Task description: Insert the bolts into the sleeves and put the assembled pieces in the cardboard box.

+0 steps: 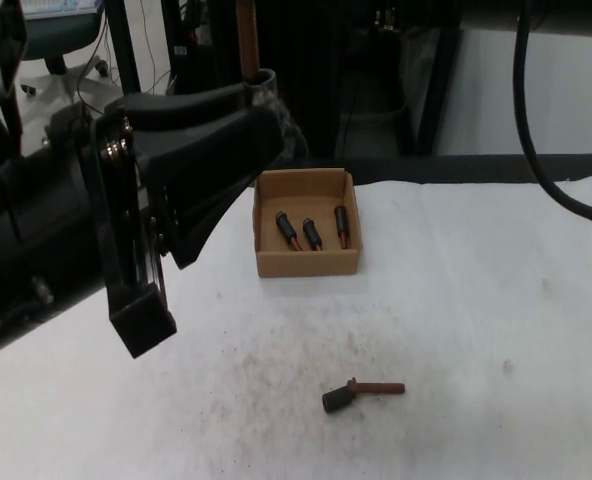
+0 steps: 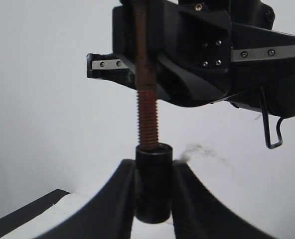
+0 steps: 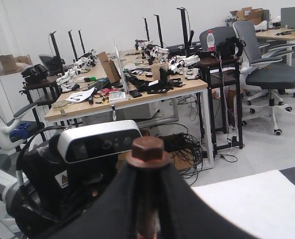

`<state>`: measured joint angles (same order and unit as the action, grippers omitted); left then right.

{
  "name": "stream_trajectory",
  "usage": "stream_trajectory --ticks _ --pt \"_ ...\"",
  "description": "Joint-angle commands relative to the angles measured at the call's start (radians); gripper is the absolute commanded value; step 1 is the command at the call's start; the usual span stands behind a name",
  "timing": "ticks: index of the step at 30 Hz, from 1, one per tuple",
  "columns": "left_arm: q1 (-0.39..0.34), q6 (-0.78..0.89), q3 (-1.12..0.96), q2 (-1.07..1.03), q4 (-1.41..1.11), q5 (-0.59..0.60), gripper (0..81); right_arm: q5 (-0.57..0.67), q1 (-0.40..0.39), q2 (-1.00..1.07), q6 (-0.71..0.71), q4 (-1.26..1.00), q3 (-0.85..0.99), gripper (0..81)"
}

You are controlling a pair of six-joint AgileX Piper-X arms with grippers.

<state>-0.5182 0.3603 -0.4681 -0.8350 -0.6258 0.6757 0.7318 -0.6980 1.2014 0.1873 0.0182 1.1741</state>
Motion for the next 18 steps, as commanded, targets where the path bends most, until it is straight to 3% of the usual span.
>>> stream_trajectory --ticks 1,18 --pt "0.002 -0.002 -0.008 0.008 -0.038 -0.012 0.0 0.007 -0.002 0.0 -0.005 0.003 0.004 0.8" --pt "0.002 -0.002 -0.008 0.008 -0.104 -0.095 0.0 0.007 0.0 0.0 -0.005 0.003 0.004 0.8"
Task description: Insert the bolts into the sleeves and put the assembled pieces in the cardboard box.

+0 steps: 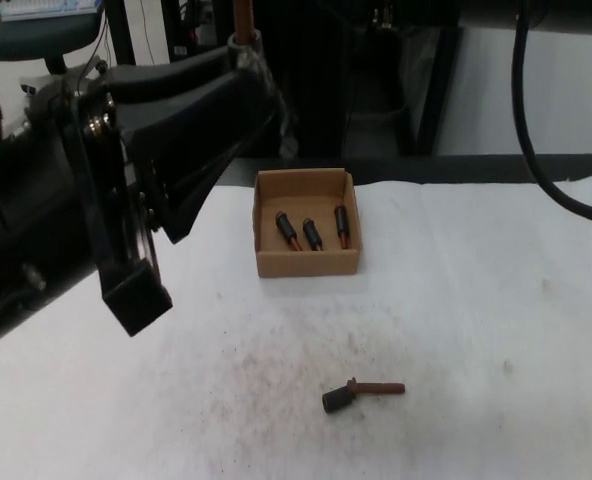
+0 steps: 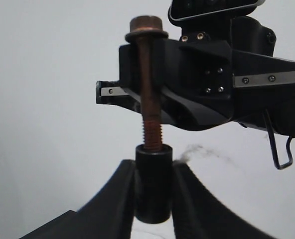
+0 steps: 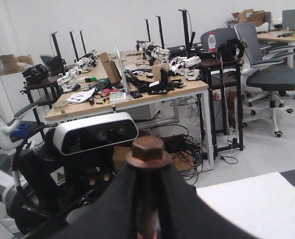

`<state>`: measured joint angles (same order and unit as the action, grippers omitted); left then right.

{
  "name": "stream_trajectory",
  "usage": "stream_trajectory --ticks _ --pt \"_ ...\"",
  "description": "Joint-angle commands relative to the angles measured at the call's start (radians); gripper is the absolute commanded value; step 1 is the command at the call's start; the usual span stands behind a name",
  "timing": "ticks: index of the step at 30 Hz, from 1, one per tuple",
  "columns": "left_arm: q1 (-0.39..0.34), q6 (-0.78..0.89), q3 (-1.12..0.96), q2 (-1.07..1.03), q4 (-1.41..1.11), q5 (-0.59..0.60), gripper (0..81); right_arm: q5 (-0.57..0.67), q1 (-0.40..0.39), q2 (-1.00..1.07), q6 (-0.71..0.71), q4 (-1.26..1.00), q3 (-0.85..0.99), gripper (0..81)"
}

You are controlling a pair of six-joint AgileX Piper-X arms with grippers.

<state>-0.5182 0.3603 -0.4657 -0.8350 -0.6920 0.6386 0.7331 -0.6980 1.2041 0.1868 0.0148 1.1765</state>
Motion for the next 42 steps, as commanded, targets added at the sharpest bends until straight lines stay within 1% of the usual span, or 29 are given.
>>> stream_trajectory --ticks 1,5,9,13,14,16,20,21,22,42 --pt "0.002 -0.002 -0.01 0.008 -0.038 -0.058 0.0 0.006 0.0 -0.002 -0.004 0.007 0.002 0.8" --pt "0.002 -0.002 -0.01 0.008 -0.029 -0.058 0.0 0.006 0.0 -0.002 -0.004 0.007 0.002 0.8" --pt "0.002 -0.002 -0.01 0.008 -0.021 -0.056 0.0 0.053 0.0 -0.002 -0.004 0.007 0.002 0.8" --pt "0.002 -0.002 -0.01 0.008 -0.002 -0.056 0.0 0.06 0.0 -0.002 -0.004 0.007 0.002 0.1" --pt "0.002 -0.002 -0.01 0.008 0.004 -0.056 0.0 0.06 0.0 -0.002 -0.004 0.007 0.002 2.0" --pt "0.002 -0.002 -0.01 0.008 0.009 -0.056 0.0 0.069 0.0 -0.002 -0.007 0.007 0.002 9.7" --pt "0.002 -0.002 -0.01 0.008 0.009 -0.056 0.0 0.081 0.0 -0.002 -0.002 0.007 0.002 34.8" --pt "0.002 -0.002 -0.01 0.008 0.009 -0.056 0.0 0.081 0.0 -0.002 0.001 0.007 0.002 39.6" --pt "0.002 -0.002 -0.01 0.008 0.009 -0.056 0.0 0.081 0.0 -0.002 0.001 0.007 0.002 42.1" --pt "0.002 -0.002 -0.01 0.008 0.007 -0.061 0.0 0.081 0.0 -0.002 0.001 0.007 0.002 42.6"
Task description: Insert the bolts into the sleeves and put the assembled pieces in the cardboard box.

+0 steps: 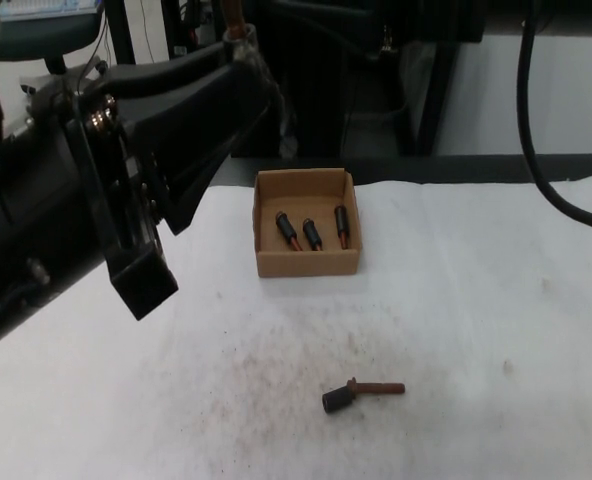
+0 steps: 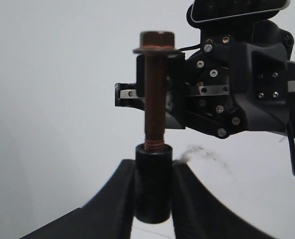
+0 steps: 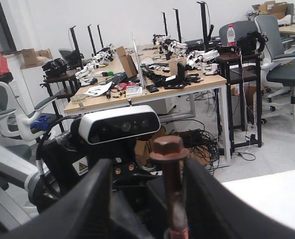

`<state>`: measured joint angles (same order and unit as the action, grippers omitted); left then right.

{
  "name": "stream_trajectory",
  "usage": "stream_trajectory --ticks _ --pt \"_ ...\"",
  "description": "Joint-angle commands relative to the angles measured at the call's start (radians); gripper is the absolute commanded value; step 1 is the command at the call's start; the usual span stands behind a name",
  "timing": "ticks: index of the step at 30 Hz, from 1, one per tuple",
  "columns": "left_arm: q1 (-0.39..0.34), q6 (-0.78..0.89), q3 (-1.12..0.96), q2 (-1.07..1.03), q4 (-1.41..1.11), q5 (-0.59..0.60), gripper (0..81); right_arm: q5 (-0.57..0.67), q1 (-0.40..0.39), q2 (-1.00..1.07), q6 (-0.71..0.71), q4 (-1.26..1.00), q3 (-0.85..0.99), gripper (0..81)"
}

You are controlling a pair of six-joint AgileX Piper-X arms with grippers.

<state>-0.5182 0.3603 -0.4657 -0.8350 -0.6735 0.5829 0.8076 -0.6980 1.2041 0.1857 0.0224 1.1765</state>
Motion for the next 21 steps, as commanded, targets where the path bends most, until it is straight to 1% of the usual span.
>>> stream_trajectory --ticks 1,13,21 --pt "0.002 -0.002 -0.012 0.008 -0.011 -0.005 0.0 0.007 0.0 -0.002 0.002 -0.001 0.002 42.6" --pt "0.002 -0.002 -0.044 0.008 -0.017 0.002 0.0 -0.017 0.0 -0.002 -0.006 -0.001 0.002 42.6" --pt "0.002 -0.002 -0.044 0.014 -0.017 0.121 0.0 -0.025 0.002 -0.002 -0.006 -0.001 0.002 42.6"
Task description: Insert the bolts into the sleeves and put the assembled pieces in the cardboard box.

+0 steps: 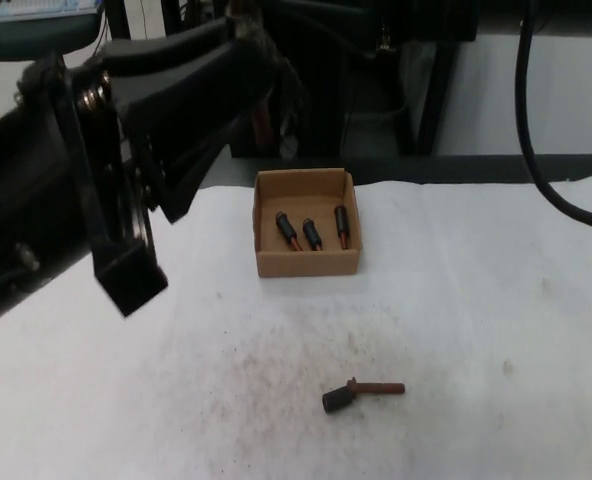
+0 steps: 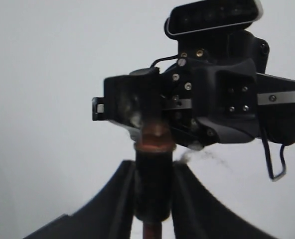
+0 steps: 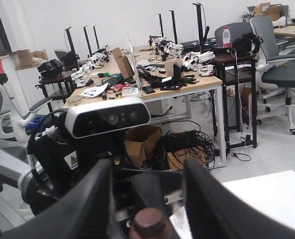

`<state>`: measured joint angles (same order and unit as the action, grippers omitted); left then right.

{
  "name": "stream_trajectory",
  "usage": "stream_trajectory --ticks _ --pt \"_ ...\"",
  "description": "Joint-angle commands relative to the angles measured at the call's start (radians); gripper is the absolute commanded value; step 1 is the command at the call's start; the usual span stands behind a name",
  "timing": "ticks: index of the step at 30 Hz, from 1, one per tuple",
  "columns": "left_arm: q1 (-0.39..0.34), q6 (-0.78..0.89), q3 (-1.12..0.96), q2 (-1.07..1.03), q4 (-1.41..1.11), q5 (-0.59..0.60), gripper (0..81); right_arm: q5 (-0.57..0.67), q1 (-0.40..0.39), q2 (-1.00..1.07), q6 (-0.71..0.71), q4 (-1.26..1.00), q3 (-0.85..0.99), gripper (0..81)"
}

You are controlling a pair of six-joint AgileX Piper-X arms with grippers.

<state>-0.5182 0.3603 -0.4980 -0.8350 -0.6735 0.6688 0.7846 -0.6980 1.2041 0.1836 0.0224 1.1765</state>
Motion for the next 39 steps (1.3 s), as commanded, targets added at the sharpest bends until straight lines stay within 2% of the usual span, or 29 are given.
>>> stream_trajectory --ticks 1,8,11,16,19,21,24,25,26,31,34,39 --pt "0.002 -0.002 -0.012 0.018 -0.017 0.045 0.0 -0.004 0.002 -0.002 -0.004 -0.001 0.002 42.6" --pt "0.002 -0.002 -0.012 0.035 -0.002 0.037 0.0 -0.013 0.002 -0.002 -0.004 -0.001 0.002 42.6" --pt "0.002 -0.057 -0.012 0.035 0.09 -0.028 0.0 -0.063 0.004 -0.002 -0.004 -0.001 0.002 42.6" --pt "0.013 -0.13 -0.012 0.035 0.355 -0.218 0.0 -0.145 0.046 -0.002 -0.004 0.015 0.002 42.6" --pt "0.038 -0.133 -0.021 0.035 0.461 -0.238 0.0 -0.194 0.082 -0.002 0.0 0.073 0.002 42.4" --pt "0.056 -0.133 -0.036 0.029 0.501 -0.238 0.0 -0.224 0.103 -0.002 -0.004 0.144 0.002 37.5" --pt "0.081 -0.133 -0.086 -0.005 0.577 -0.236 0.0 -0.266 0.133 -0.002 -0.02 0.289 0.002 15.1" --pt "0.089 -0.133 -0.109 -0.029 0.62 -0.231 0.0 -0.281 0.141 -0.002 -0.048 0.342 0.002 4.6" --pt "0.094 -0.133 -0.141 -0.053 0.661 -0.221 0.0 -0.294 0.147 -0.002 -0.074 0.389 0.002 0.3" --pt "0.099 -0.151 -0.348 -0.288 0.796 -0.101 0.0 -0.398 0.167 -0.002 -0.097 0.547 0.002 0.5" --pt "0.099 -0.151 -0.482 -0.466 0.865 -0.099 0.0 -0.416 0.179 -0.002 -0.097 0.602 0.002 0.5" --pt "0.108 -0.079 -0.832 -0.807 1.144 -0.118 0.0 -0.416 0.203 -0.002 -0.097 0.679 0.002 0.5"
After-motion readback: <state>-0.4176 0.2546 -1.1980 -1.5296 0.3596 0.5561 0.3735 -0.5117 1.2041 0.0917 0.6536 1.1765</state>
